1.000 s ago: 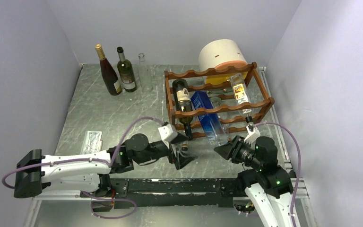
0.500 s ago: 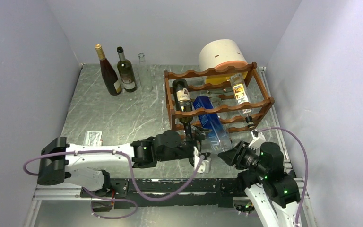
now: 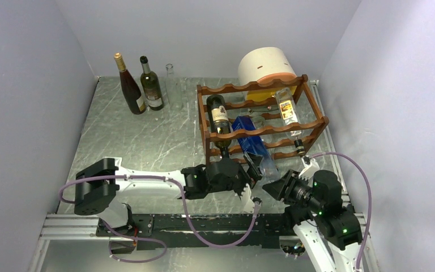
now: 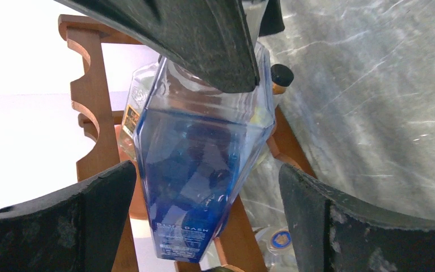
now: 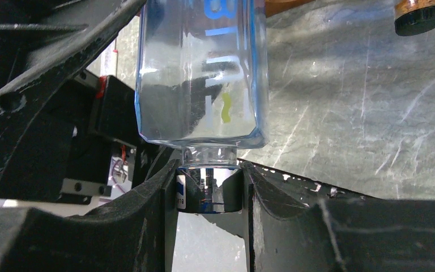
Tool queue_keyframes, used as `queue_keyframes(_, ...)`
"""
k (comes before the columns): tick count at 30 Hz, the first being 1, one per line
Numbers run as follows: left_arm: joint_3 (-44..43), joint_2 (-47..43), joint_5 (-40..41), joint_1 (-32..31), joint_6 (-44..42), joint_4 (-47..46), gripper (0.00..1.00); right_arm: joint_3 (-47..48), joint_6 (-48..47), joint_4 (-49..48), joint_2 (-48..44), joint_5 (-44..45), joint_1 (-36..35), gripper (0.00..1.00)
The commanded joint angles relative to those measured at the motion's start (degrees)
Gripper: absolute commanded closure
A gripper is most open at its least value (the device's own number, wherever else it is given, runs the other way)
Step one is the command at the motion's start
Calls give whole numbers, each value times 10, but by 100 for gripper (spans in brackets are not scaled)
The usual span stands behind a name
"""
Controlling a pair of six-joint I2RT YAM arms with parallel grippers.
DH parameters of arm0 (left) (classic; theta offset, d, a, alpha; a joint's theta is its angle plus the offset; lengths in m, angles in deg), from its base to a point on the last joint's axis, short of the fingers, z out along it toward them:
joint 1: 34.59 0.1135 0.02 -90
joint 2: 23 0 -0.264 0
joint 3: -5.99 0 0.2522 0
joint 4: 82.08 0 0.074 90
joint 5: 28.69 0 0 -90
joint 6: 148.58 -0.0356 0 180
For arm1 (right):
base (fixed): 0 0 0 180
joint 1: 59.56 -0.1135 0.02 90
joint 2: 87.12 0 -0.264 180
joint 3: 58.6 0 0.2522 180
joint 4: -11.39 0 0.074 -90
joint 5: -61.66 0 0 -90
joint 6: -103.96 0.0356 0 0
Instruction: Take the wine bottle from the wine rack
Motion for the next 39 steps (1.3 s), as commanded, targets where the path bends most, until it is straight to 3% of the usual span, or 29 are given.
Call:
queue_keyframes(1,-22,27,14,7,-63,-63,1,24,-6,33,2,6,-1,100)
queue_keyframes(15,-115,109,12,32,-98,-22,11,44,-15,49,1,4,-1,100)
queue_keyframes(17,-120,113,14,32,-96,-21,16,49,-17,52,3,7,-1,100)
queue_keyframes(19,-121,112,10,32,-92,-18,29,55,-20,54,4,10,-1,100)
queue_keyframes(21,-115,108,11,31,-91,-25,43,63,-24,56,4,15,-1,93)
queue_keyframes(24,-102,101,19,27,-91,-42,53,71,-29,57,3,18,-1,79)
queue_keyframes(27,-89,94,32,18,-88,-56,63,77,-33,56,2,22,-1,53)
queue_keyframes(32,-69,79,44,2,-65,-79,78,121,-54,57,15,41,-1,2)
queue_keyframes(39,-43,55,68,-35,-46,-121,86,265,-116,91,82,136,-3,0)
